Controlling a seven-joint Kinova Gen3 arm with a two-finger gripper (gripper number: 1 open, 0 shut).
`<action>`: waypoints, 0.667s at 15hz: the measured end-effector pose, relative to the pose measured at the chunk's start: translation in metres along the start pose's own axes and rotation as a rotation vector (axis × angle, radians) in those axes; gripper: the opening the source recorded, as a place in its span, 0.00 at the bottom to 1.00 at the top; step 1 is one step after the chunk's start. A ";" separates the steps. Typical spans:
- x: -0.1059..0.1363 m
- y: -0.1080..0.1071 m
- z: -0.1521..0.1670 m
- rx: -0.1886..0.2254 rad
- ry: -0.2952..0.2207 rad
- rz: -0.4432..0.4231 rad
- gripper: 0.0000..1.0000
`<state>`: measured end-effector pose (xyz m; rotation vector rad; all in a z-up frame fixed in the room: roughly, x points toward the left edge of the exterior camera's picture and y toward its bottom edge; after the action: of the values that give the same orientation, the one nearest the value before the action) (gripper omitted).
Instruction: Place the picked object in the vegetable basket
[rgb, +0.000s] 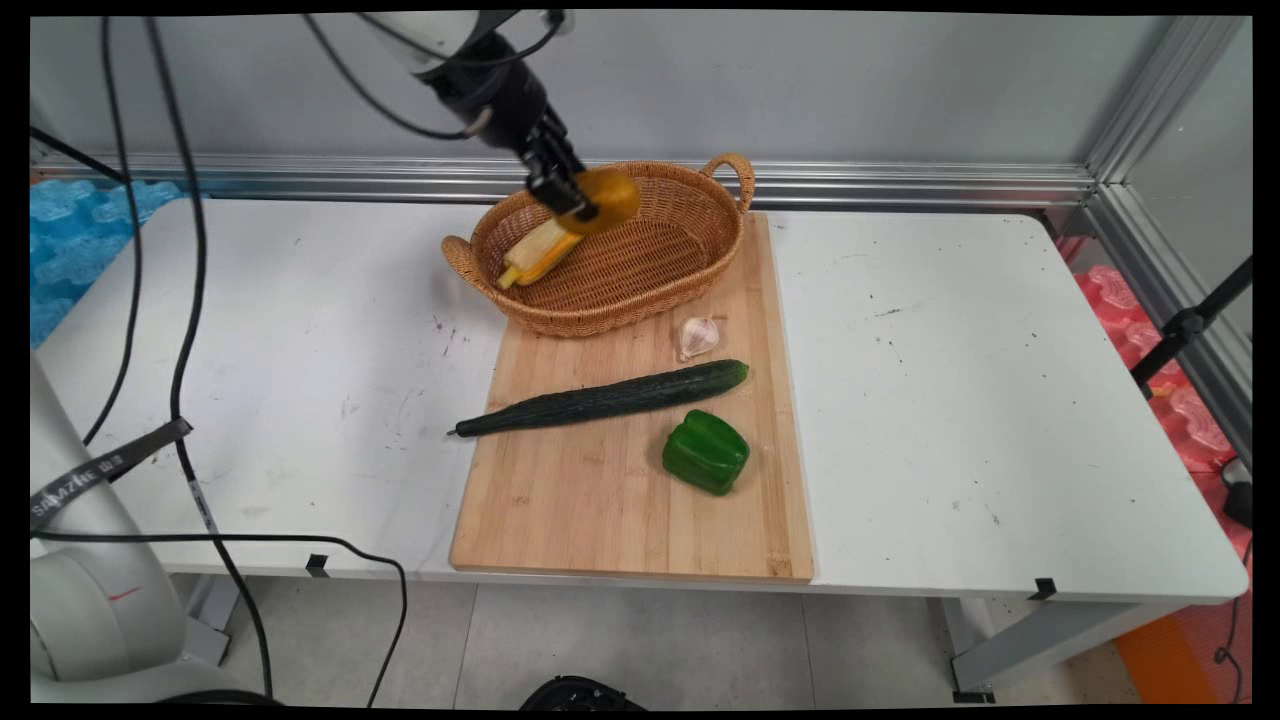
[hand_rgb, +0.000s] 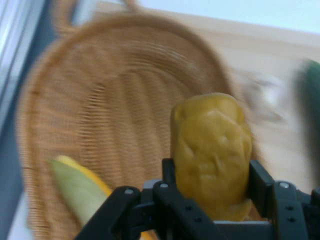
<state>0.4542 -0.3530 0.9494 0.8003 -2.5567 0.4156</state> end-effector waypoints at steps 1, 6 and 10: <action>0.003 -0.007 0.006 0.028 0.007 -0.033 0.00; 0.011 -0.043 0.049 0.158 0.024 -0.189 0.00; 0.012 -0.064 0.088 0.203 0.012 -0.270 0.00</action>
<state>0.4566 -0.4443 0.8888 1.1938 -2.3758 0.5949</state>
